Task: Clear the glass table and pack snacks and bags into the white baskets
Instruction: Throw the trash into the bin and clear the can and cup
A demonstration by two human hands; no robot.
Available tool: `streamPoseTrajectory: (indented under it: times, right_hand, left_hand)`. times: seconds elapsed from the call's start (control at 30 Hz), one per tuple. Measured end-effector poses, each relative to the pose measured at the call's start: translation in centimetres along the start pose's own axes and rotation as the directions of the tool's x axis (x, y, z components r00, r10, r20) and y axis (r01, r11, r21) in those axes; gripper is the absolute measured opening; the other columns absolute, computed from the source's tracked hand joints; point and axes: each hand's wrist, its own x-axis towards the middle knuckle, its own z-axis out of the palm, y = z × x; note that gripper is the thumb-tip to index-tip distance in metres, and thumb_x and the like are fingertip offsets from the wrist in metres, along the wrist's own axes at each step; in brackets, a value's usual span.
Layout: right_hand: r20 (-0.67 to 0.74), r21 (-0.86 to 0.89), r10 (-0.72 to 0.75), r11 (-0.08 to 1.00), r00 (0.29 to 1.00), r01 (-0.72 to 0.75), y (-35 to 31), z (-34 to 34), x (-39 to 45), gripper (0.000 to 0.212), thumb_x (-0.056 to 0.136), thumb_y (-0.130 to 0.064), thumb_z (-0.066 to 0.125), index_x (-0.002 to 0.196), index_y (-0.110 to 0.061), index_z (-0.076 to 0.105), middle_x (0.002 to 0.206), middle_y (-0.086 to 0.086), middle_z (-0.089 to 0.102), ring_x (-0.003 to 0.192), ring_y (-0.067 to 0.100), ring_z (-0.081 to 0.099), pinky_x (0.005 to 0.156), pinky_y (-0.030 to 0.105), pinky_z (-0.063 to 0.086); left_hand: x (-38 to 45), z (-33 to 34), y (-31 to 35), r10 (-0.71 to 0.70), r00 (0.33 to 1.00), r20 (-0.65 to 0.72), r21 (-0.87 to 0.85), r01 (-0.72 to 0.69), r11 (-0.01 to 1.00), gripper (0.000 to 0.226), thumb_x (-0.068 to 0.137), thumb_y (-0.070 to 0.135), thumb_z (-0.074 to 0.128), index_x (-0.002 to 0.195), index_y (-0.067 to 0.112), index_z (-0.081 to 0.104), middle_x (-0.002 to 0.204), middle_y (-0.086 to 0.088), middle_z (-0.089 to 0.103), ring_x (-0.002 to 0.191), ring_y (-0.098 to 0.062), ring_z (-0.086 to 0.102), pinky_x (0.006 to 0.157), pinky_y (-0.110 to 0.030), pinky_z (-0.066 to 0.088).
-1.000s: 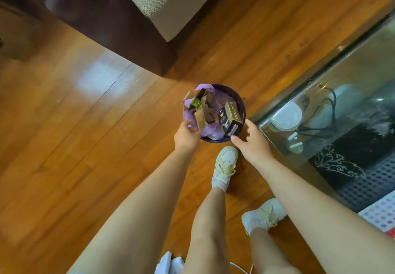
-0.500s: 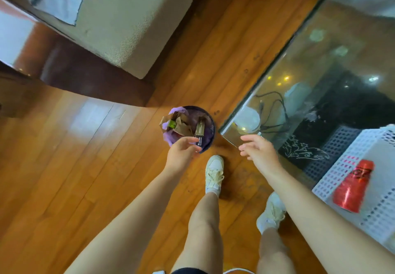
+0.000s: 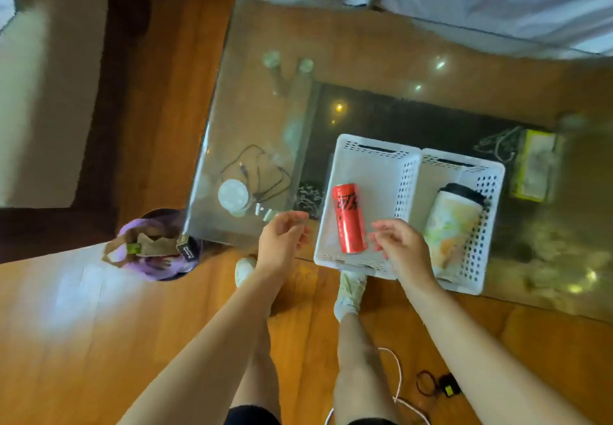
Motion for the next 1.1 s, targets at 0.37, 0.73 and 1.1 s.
streamPoseTrajectory:
  times: [0.37,0.73,1.1]
  right_hand:
    - [-0.26,0.067,0.276,0.961,0.925,-0.267,8.9,-10.2,5.8,0.062,0.077,-0.013,0.068,0.13,-0.011,0.037,0.13,0.014,0.048,0.114,0.032,0.053,0.089,0.052,0.051]
    - [-0.257,0.128,0.338,0.941,0.905,-0.314,10.9,-10.2,11.0,0.078,0.069,-0.025,0.078,0.132,-0.014,0.033,0.125,0.009,0.052,0.104,0.024,0.055,0.079,0.034,0.046]
    - [-0.258,0.102,0.312,0.95,0.914,-0.295,10.5,-11.5,10.3,0.084,0.067,-0.03,0.08,0.133,-0.017,0.031,0.125,0.007,0.052,0.109,0.028,0.056,0.087,0.042,0.048]
  left_hand:
    - [3.2,14.1,-2.1,-0.19,0.963,-0.19,0.287,0.24,0.927,0.036,0.084,0.003,0.057,0.118,0.002,0.047,0.106,-0.015,0.06,0.068,-0.016,0.055,0.055,-0.027,0.047]
    - [6.7,16.6,-3.6,-0.187,0.938,-0.293,0.224,0.257,0.94,0.052,0.081,0.018,0.068,0.124,0.008,0.04,0.121,-0.012,0.054,0.079,-0.018,0.051,0.059,-0.026,0.043]
    - [4.7,15.2,-2.1,-0.253,0.957,-0.145,0.18,0.277,0.944,0.049,0.085,0.015,0.064,0.126,0.005,0.038,0.124,-0.015,0.054,0.11,-0.03,0.056,0.086,-0.034,0.044]
